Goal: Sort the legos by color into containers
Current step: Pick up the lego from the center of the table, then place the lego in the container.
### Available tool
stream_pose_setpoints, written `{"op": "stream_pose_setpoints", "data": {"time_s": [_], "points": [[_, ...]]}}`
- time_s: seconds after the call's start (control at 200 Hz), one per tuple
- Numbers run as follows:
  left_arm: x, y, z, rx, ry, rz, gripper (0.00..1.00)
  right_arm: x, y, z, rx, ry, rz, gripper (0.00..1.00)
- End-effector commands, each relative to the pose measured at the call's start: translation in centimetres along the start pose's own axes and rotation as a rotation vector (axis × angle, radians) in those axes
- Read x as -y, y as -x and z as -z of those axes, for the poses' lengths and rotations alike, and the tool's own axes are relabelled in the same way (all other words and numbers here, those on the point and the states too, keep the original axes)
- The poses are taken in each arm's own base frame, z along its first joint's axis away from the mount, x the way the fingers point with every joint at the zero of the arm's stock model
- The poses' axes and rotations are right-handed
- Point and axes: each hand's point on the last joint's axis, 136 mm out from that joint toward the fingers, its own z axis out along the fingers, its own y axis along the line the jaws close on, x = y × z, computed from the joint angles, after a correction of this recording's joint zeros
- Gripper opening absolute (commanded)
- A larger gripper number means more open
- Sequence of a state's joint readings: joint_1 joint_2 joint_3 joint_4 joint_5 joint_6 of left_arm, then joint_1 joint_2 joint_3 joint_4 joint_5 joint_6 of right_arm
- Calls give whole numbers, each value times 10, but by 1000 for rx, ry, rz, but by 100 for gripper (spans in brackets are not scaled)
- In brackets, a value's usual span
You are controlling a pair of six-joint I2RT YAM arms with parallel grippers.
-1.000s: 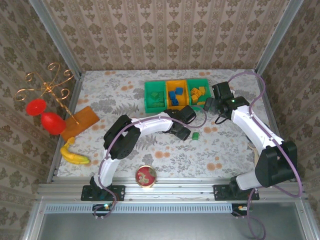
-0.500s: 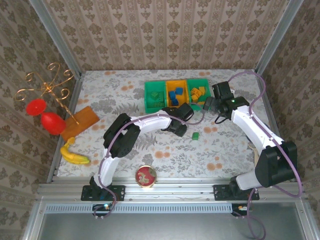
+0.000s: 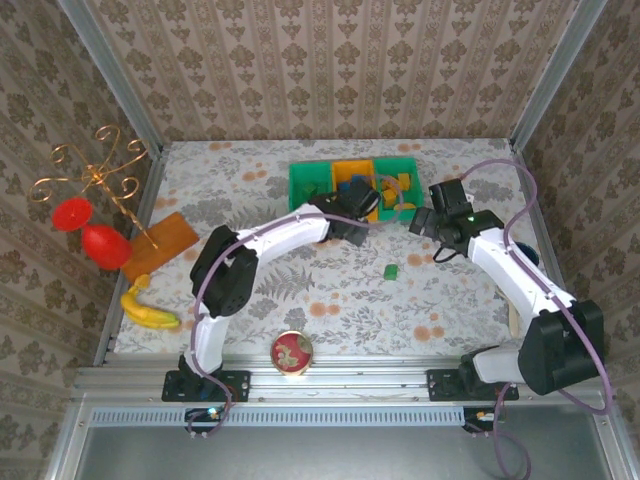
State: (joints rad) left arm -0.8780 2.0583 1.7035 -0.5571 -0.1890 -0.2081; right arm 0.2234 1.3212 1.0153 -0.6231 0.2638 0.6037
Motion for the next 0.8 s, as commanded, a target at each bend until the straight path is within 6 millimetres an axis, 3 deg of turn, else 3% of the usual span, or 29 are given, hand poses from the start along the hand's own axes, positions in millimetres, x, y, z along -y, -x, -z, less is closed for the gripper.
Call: {"op": "stream_pose_setpoints", "data": {"time_s": [0.0, 0.31, 0.795], "points": [[-23, 36, 14, 71, 26, 4, 29, -1, -4, 4, 6, 34, -36, 100], [-48, 80, -6, 119, -38, 79, 29, -2, -31, -4, -60, 48, -35, 100], [-55, 96, -44, 92, -78, 110, 36, -32, -74, -22, -153, 44, 47, 100]]}}
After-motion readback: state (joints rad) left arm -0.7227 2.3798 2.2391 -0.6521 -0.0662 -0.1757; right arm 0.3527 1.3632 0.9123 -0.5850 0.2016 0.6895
